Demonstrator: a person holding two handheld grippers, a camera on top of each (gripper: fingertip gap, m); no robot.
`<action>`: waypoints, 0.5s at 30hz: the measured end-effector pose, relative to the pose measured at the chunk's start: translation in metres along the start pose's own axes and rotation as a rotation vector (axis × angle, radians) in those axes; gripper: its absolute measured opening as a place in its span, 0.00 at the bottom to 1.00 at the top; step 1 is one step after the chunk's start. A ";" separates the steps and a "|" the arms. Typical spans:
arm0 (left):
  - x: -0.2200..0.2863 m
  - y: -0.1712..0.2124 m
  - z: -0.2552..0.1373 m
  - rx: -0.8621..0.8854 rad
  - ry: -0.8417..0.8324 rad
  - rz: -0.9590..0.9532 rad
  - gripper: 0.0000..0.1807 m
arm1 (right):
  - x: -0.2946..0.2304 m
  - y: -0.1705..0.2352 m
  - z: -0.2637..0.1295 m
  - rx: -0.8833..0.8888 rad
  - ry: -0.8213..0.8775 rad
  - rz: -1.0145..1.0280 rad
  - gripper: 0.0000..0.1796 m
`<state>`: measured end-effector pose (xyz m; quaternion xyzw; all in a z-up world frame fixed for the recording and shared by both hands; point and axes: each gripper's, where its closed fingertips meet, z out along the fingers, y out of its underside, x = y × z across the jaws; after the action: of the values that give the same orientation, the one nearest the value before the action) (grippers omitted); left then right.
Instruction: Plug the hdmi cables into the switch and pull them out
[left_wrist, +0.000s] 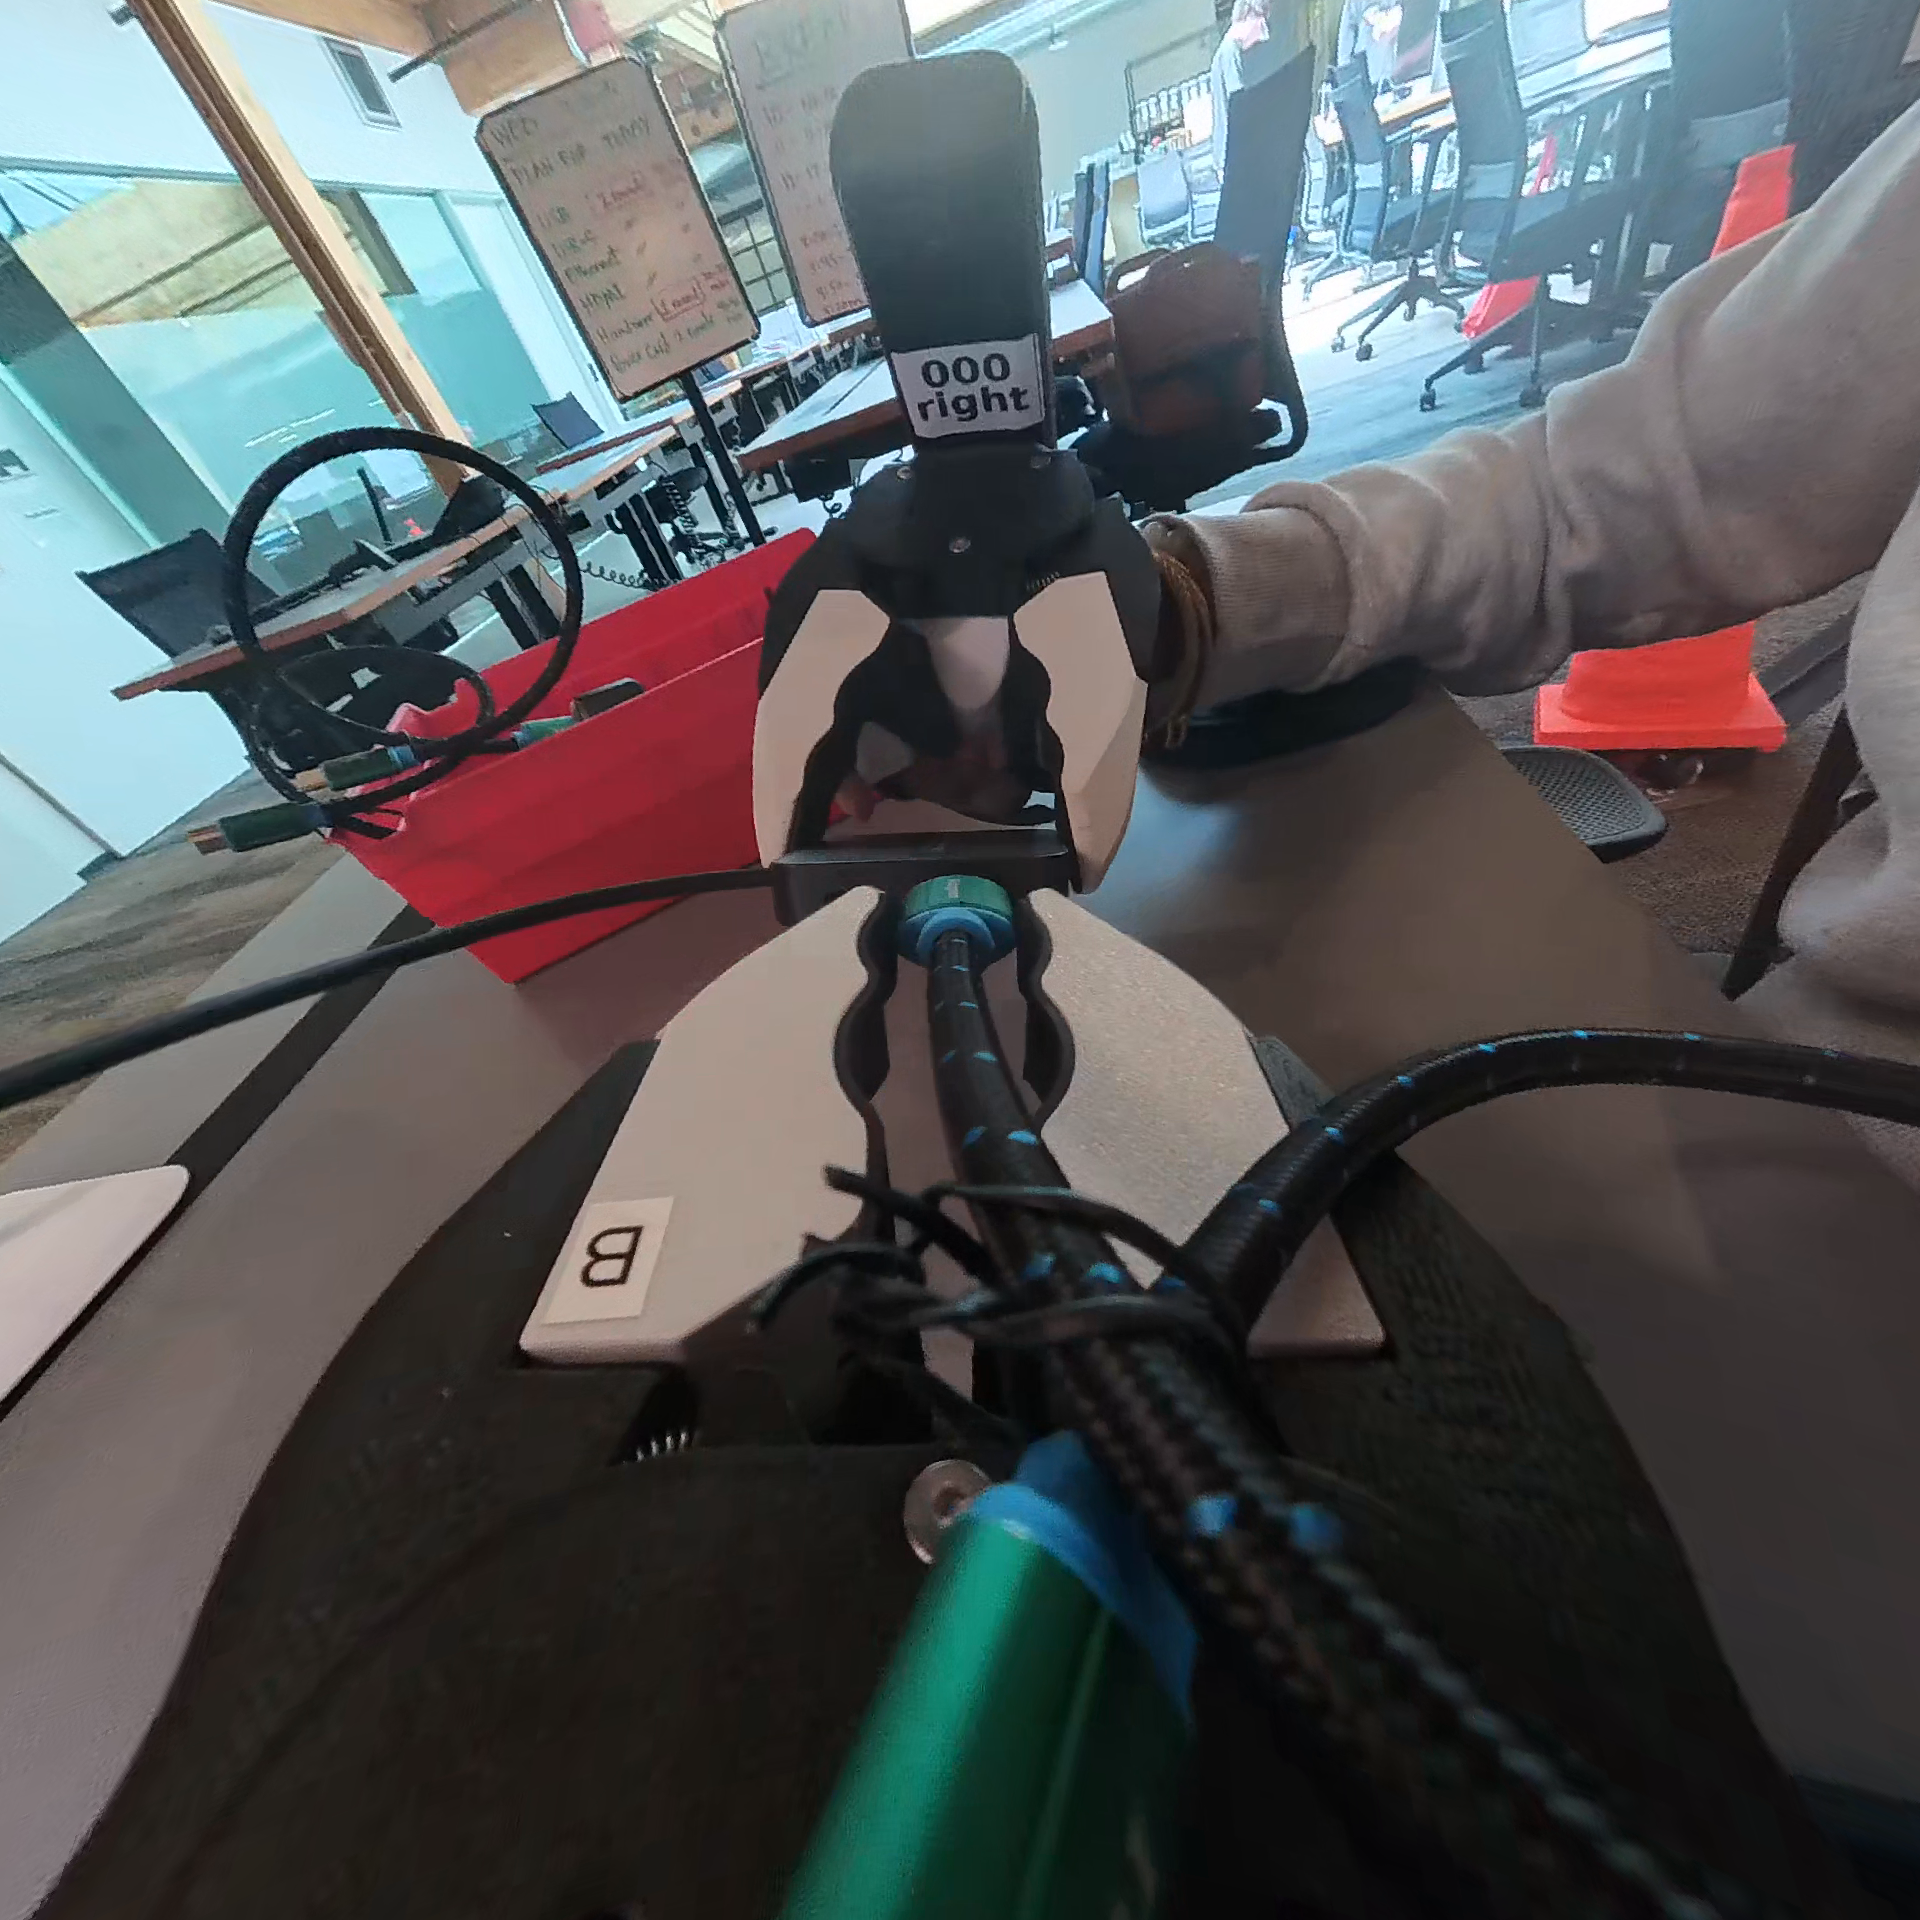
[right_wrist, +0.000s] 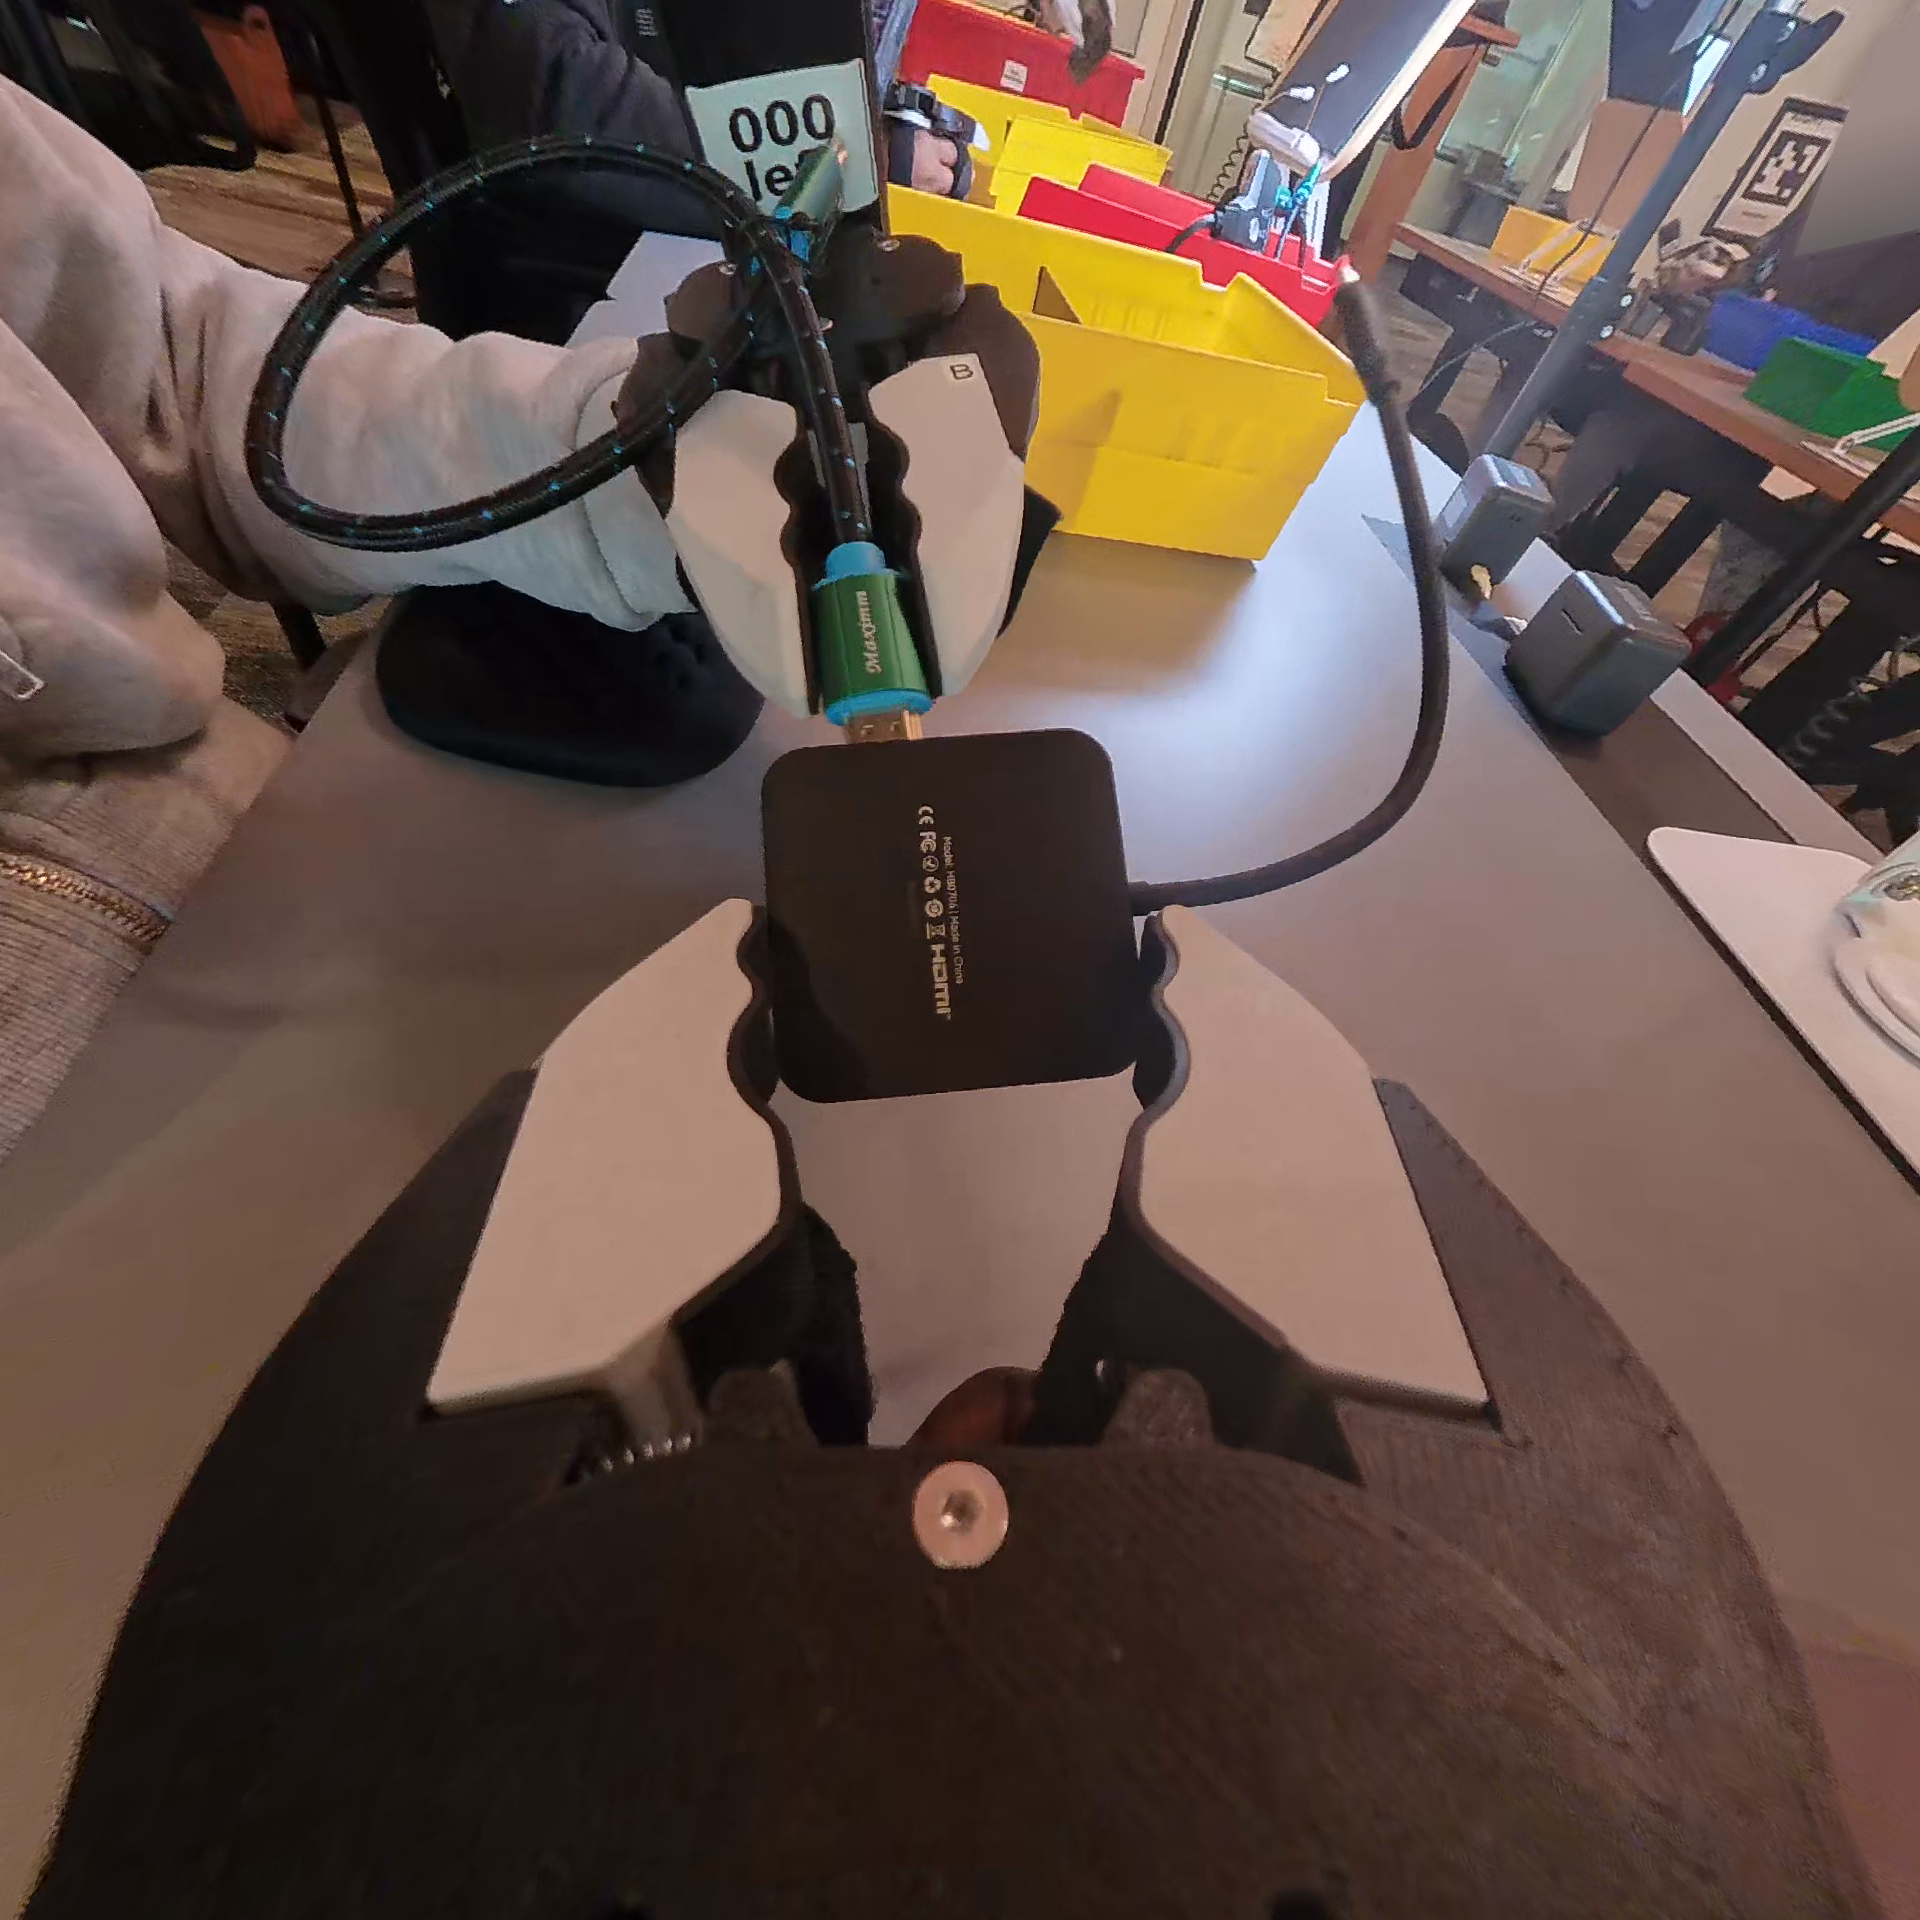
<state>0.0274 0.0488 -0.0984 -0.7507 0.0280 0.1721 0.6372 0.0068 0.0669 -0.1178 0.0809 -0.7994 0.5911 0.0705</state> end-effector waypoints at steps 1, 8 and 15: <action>0.001 0.001 0.001 -0.002 0.006 -0.011 0.12 | 0.000 0.000 0.000 -0.003 0.005 -0.001 0.38; 0.000 -0.001 0.002 0.024 0.007 -0.052 0.12 | 0.002 -0.002 -0.001 0.002 0.028 -0.030 0.38; 0.003 -0.015 0.000 0.129 0.035 -0.080 0.12 | -0.004 -0.014 -0.005 0.115 -0.033 0.026 0.38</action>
<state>0.0346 0.0519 -0.0856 -0.7117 0.0200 0.1310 0.6899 0.0140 0.0674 -0.1038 0.0842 -0.7663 0.6353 0.0450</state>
